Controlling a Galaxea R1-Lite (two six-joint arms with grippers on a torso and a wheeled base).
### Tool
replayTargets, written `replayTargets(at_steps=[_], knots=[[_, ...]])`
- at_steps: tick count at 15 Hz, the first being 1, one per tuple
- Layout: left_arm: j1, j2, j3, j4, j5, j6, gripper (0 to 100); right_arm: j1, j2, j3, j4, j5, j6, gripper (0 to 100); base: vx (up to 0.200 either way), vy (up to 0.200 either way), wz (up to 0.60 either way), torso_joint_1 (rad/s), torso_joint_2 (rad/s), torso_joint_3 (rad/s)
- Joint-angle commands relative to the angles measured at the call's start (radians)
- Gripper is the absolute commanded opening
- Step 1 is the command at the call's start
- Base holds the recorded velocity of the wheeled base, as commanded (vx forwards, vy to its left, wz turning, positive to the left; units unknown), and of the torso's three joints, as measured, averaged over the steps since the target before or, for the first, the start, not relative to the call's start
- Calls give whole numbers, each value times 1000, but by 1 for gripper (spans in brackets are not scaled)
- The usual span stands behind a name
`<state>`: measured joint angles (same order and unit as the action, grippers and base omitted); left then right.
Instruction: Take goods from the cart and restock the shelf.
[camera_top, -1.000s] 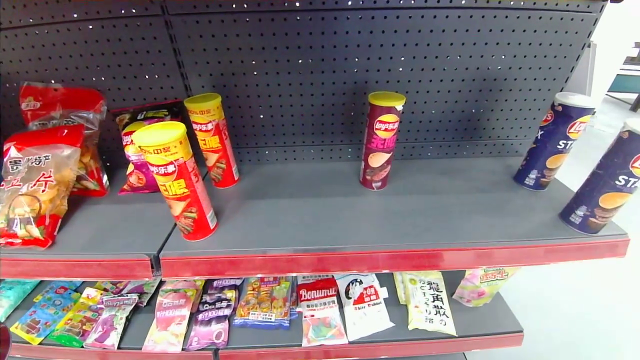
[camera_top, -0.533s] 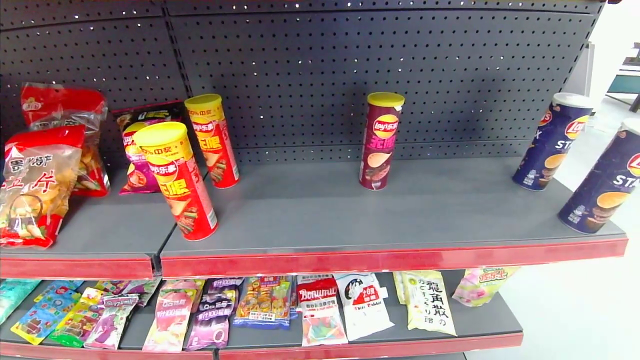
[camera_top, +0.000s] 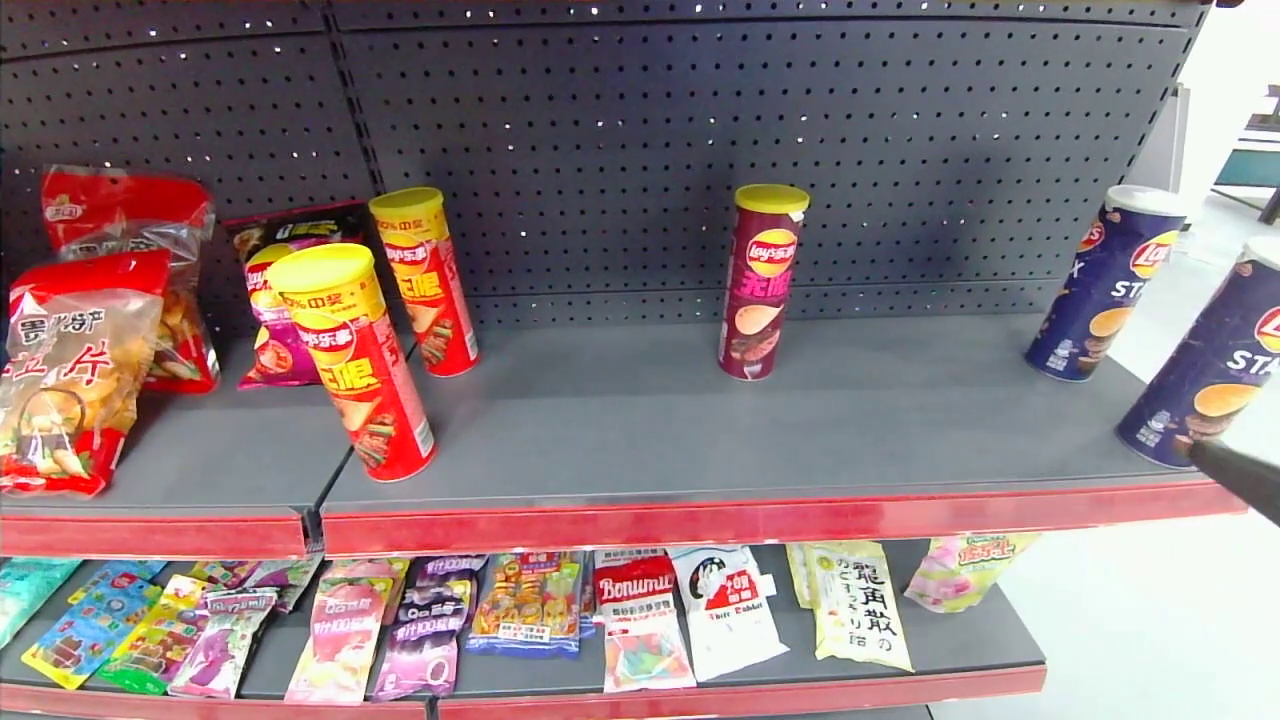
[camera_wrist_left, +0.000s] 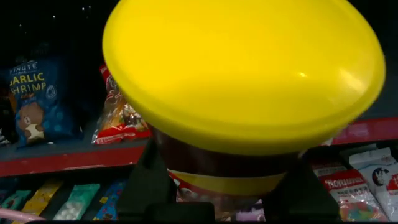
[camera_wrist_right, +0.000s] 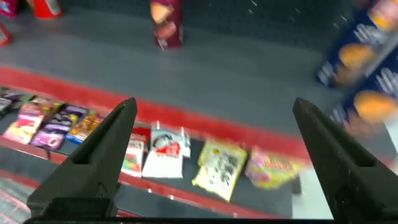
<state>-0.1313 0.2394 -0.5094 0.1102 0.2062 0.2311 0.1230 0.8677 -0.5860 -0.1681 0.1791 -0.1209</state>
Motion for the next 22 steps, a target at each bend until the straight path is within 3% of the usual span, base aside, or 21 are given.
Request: replayTargets(at_steps=[1, 2, 4, 6, 9, 14, 22], knots=[[-1, 40, 68, -70, -2, -1, 0, 92, 485, -156, -252, 14, -23, 100, 0, 0, 0, 0, 0, 0], [-1, 37, 86, -86, -1, 4, 0, 118, 600, -183, -367, 10, -43, 100, 0, 0, 0, 0, 0, 0], [-1, 35, 81, -86, -4, -3, 0, 138, 714, -284, -380, 19, -37, 100, 0, 0, 0, 0, 0, 0], [-5, 46, 69, -84, -19, -38, 0, 138, 834, -393, -383, 34, -33, 100, 0, 0, 0, 0, 0, 0], [-5, 66, 68, -84, -73, -41, 0, 158, 956, -534, -386, 34, -17, 100, 0, 0, 0, 0, 0, 0], [-4, 69, 51, -83, -68, -38, 0, 187, 1067, -669, -387, 31, -6, 100, 0, 0, 0, 0, 0, 0], [-4, 71, 52, -81, -67, -38, 0, 248, 1131, -762, -386, 29, -8, 100, 0, 0, 0, 0, 0, 0]])
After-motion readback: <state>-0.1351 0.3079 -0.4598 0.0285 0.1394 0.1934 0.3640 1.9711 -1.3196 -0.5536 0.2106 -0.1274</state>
